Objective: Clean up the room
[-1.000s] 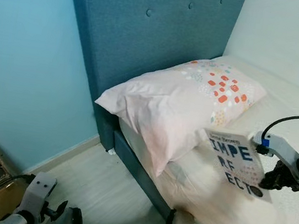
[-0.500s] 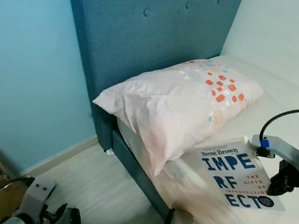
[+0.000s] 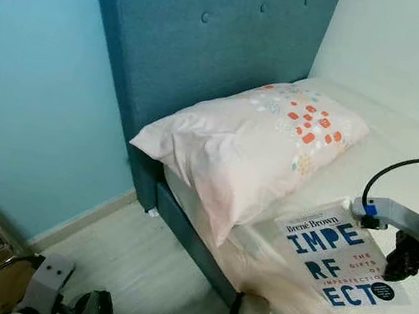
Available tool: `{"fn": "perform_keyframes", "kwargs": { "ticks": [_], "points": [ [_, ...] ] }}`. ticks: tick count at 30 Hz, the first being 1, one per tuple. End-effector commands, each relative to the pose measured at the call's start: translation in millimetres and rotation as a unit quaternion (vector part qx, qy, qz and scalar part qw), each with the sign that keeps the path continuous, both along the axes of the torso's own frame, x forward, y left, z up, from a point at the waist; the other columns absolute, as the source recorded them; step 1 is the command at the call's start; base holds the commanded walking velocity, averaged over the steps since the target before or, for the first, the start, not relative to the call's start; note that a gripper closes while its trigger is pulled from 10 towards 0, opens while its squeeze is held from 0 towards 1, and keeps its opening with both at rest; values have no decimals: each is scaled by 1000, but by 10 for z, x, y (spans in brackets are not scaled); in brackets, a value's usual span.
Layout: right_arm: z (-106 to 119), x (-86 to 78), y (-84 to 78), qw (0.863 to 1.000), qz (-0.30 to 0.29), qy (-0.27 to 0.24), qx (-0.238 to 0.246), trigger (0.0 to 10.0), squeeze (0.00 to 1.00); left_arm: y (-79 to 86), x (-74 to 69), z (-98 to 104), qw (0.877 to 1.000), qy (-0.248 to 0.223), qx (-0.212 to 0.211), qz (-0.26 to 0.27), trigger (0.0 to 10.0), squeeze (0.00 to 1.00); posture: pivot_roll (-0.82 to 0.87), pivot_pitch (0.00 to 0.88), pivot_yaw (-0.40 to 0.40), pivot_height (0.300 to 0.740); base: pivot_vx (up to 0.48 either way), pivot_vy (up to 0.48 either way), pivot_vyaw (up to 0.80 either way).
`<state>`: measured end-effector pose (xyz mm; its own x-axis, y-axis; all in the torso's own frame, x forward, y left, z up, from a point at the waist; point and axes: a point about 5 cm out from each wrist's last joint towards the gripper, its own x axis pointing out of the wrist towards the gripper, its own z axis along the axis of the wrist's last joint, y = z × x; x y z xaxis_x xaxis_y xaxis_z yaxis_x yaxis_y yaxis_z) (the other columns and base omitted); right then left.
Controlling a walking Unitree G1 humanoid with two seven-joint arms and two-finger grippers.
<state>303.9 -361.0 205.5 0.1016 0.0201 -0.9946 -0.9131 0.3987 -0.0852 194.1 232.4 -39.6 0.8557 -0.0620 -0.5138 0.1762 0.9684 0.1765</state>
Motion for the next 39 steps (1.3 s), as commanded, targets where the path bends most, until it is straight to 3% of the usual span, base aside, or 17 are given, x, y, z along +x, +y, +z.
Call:
{"fn": "perform_keyframes", "kwargs": {
  "ticks": [1,2,3,9,10,15,21,22,24,25,26,27,28,39],
  "points": [
    [-188,6,-52,997,12,-28,-70,0,0,-9,-70,-35,1000,9,-2,-4,10000,0,8,155,-82,424,0,0,0],
    [-188,6,-52,997,12,-28,-70,0,0,-9,-70,-35,1000,9,-2,-4,10000,0,8,155,-82,424,0,0,0],
    [-250,82,-15,993,18,-76,-91,0,0,-5,-93,-38,1000,10,-2,-5,10000,0,11,161,-79,424,0,0,0],
    [-348,156,56,985,43,-115,-118,0,0,12,-128,-39,1000,11,0,-5,10000,0,15,172,-73,424,0,0,0],
    [-385,191,112,983,57,-128,-116,10000,0,19,-139,-39,1000,12,0,-6,10000,0,14,177,-71,424,0,0,0],
    [-497,297,278,972,89,-181,-117,10000,0,35,-163,-33,1000,13,1,-8,10000,0,24,184,-63,424,0,0,0],
    [-565,343,318,961,87,-223,-136,10000,0,49,-156,-12,1000,10,3,-10,10000,0,28,188,-60,424,0,0,0],
    [-574,343,320,961,86,-225,-136,10000,153,51,-157,-11,1000,10,3,-9,10000,0,28,188,-60,424,0,0,0],
    [-588,339,311,960,85,-228,-142,10000,153,53,-158,-11,1000,10,3,-9,10000,0,29,189,-58,424,0,0,0],
    [-594,340,294,957,79,-237,-150,10000,424,50,-159,-8,1000,10,3,-10,10000,0,29,189,-58,424,0,0,0],
    [-596,341,283,954,74,-244,-155,10000,424,48,-161,-6,1000,9,3,-10,10000,0,31,191,-57,424,0,0,0],
    [-592,343,265,951,67,-254,-162,10000,835,41,-163,-4,1000,9,3,-11,10000,0,31,191,-55,424,0,0,0],
    [-583,345,249,949,60,-263,-166,10000,984,34,-164,-4,1000,10,2,-13,10000,0,30,191,-54,424,0,0,0],
    [-547,335,193,946,41,-277,-165,10000,1000,19,-147,1,1000,10,1,-16,10000,0,26,186,-51,424,0,0,0]
  ]
}}
